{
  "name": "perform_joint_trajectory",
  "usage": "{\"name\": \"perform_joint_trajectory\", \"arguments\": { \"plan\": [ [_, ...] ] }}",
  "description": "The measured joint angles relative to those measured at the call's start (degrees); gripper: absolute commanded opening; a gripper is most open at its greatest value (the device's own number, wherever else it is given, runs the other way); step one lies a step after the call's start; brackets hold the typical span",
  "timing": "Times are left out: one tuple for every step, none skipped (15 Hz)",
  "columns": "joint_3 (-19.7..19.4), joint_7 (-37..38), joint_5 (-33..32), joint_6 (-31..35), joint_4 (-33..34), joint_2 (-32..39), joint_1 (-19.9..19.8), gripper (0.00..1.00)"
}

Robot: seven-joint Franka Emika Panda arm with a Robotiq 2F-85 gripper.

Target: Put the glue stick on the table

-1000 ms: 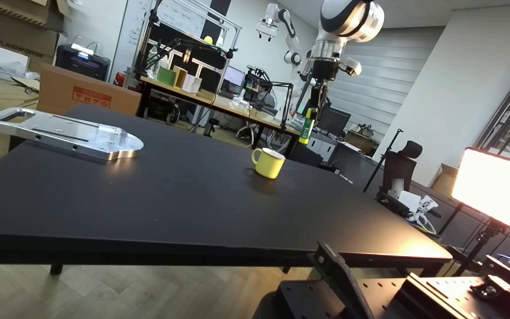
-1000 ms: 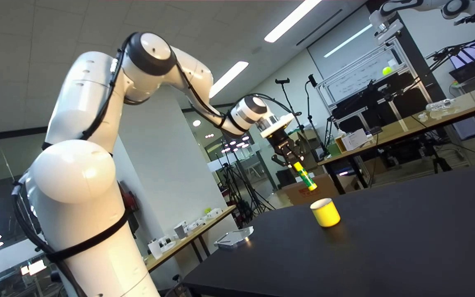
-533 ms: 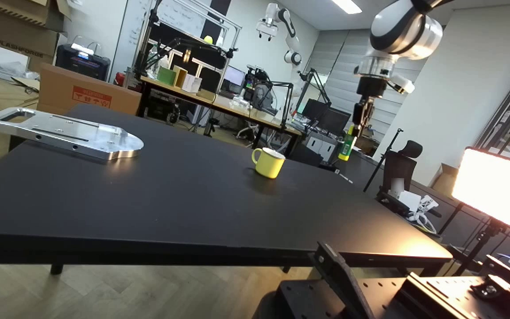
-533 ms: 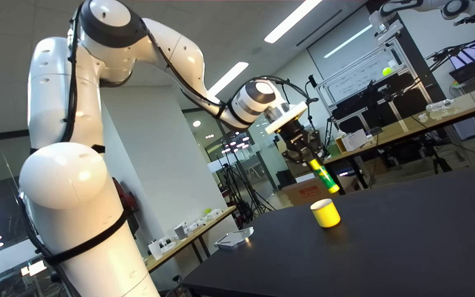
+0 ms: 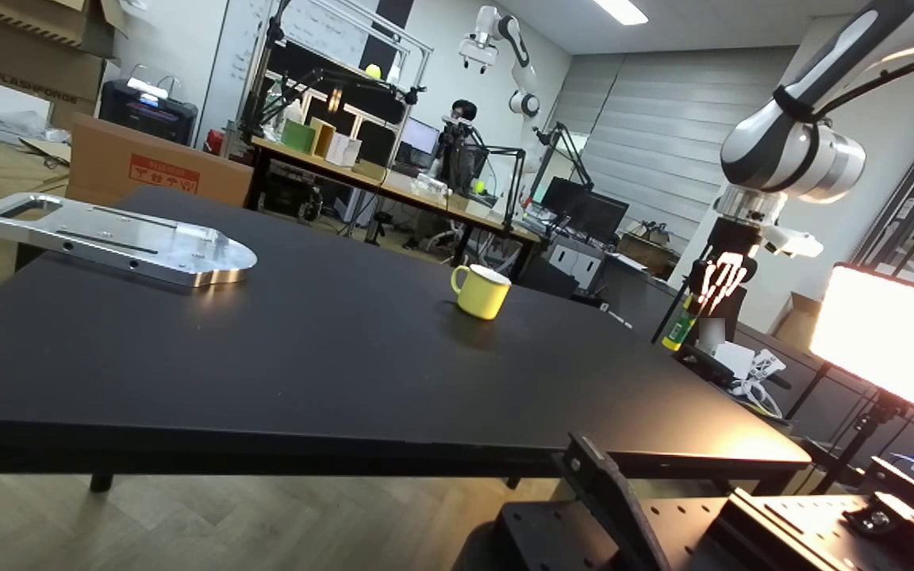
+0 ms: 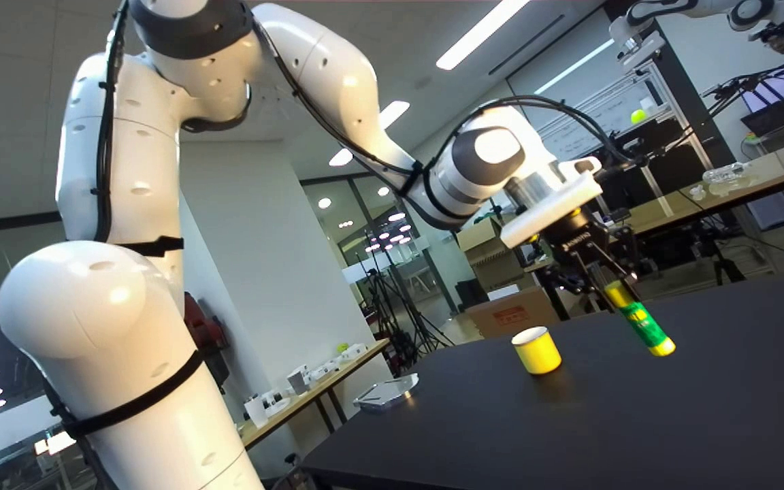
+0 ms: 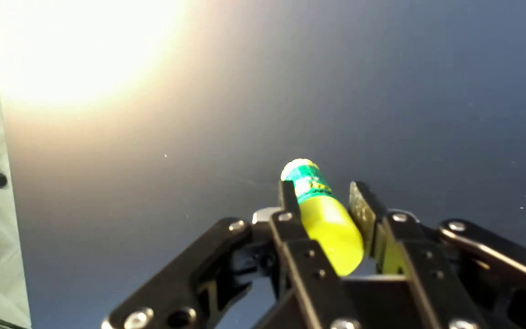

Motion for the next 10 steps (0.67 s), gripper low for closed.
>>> {"name": "perform_joint_trajectory", "arguments": {
  "plan": [
    [0.06,-0.15,1.09,1.18,0.16,1.49,-1.04,0.08],
    [0.17,-0.28,2.14,2.07,0.40,2.90,-1.88,0.08],
    [0.34,-0.32,2.93,2.52,0.76,4.17,-2.58,0.08],
    [0.59,-0.36,3.64,2.91,1.17,5.32,-3.25,0.08],
    [0.97,-0.37,4.22,3.00,1.71,6.44,-3.93,0.08],
    [1.33,-0.40,4.64,2.99,2.25,7.43,-4.47,0.08],
    [1.87,-0.40,5.04,2.96,2.81,8.35,-5.08,0.08],
    [2.48,-0.42,5.65,2.96,3.43,9.32,-5.68,0.08],
    [2.96,-0.42,5.92,2.96,3.94,10.12,-6.14,0.08],
    [3.40,-0.42,6.22,2.95,4.48,10.86,-6.56,0.08]
  ]
}}
